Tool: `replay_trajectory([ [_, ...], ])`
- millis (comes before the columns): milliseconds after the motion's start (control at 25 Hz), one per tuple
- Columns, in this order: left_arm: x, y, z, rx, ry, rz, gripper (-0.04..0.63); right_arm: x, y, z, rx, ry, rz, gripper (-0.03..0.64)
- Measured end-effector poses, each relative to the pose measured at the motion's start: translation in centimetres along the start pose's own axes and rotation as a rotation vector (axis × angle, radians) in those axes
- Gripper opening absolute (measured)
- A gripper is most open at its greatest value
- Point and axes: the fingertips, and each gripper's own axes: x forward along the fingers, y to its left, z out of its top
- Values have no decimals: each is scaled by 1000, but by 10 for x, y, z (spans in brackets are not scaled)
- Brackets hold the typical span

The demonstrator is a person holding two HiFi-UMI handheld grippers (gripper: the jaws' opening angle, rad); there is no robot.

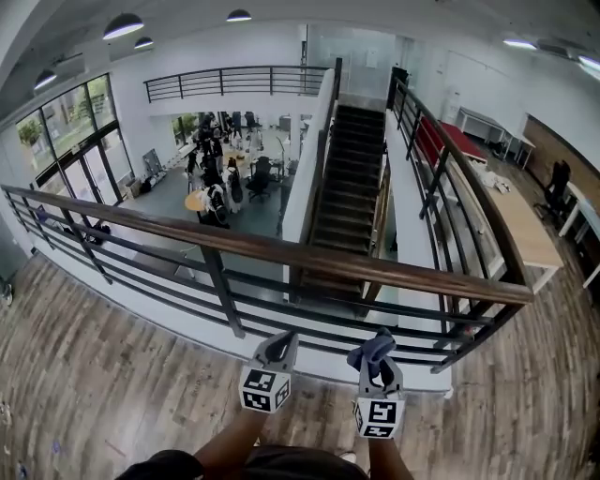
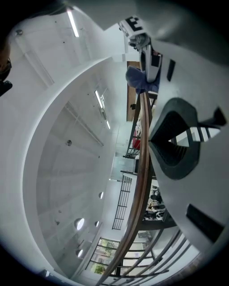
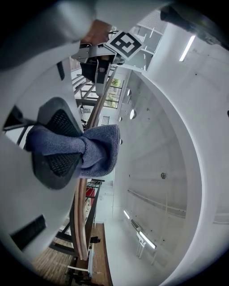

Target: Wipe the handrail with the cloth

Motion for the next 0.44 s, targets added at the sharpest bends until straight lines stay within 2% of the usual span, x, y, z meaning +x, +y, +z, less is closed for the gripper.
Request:
replay_trajectory([
  [200,-2,-1,-11,-3,-8,-5,-2,-1,3,-8,-9,-6,3,95],
  [440,27,7,0,19,-39,-43,-2,27,-2,0,-20,-33,-23,95],
])
